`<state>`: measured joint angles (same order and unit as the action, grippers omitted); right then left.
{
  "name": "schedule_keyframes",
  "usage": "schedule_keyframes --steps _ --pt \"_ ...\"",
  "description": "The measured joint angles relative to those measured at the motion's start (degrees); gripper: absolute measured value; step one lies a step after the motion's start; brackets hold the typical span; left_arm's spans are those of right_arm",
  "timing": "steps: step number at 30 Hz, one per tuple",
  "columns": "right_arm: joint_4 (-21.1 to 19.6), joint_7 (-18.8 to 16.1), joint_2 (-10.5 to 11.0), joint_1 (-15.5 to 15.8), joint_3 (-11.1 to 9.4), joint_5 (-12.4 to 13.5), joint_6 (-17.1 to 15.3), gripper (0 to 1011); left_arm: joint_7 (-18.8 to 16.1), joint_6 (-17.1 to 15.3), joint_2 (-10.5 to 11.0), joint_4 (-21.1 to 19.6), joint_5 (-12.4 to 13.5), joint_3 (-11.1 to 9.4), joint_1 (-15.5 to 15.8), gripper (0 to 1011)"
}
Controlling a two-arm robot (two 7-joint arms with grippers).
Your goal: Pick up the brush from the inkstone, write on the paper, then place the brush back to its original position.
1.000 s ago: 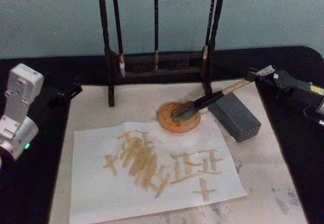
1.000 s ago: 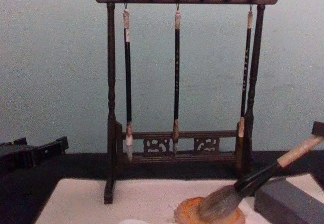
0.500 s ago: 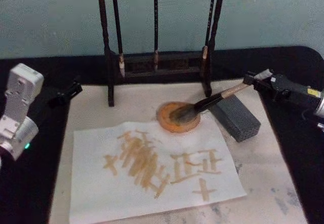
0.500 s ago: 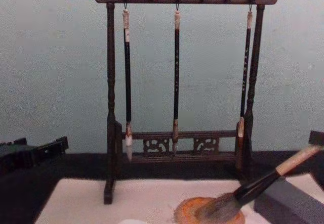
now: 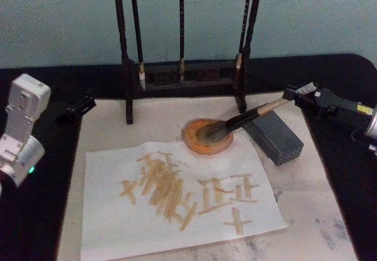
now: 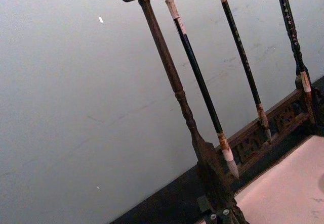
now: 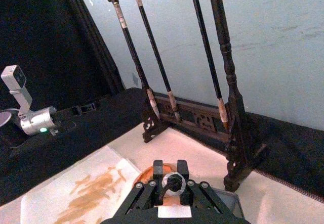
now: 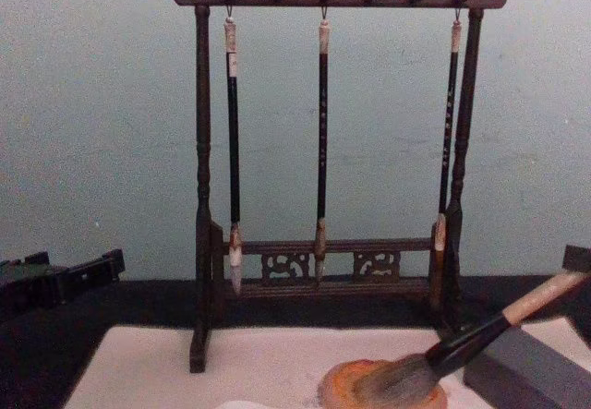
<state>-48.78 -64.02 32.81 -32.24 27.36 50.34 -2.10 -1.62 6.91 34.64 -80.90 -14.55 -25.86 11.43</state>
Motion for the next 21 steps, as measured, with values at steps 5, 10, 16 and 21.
schedule_keyframes --steps 5,10,16,21 --pt "0.2 0.0 -0.1 0.0 -0.2 0.0 0.1 165 0.0 0.0 0.0 0.0 0.0 0.0 0.0 1002" --pt "1.0 0.1 -0.3 -0.1 -0.2 -0.2 0.0 165 0.0 0.0 0.0 0.0 0.0 0.0 0.0 1002" --pt "1.3 0.7 -0.4 0.0 -0.4 -0.4 -0.4 165 0.0 0.0 0.0 0.0 0.0 0.0 0.0 1002" --pt "1.4 1.0 -0.5 0.1 -0.6 -0.5 -0.6 165 0.0 0.0 0.0 0.0 0.0 0.0 0.0 1002"
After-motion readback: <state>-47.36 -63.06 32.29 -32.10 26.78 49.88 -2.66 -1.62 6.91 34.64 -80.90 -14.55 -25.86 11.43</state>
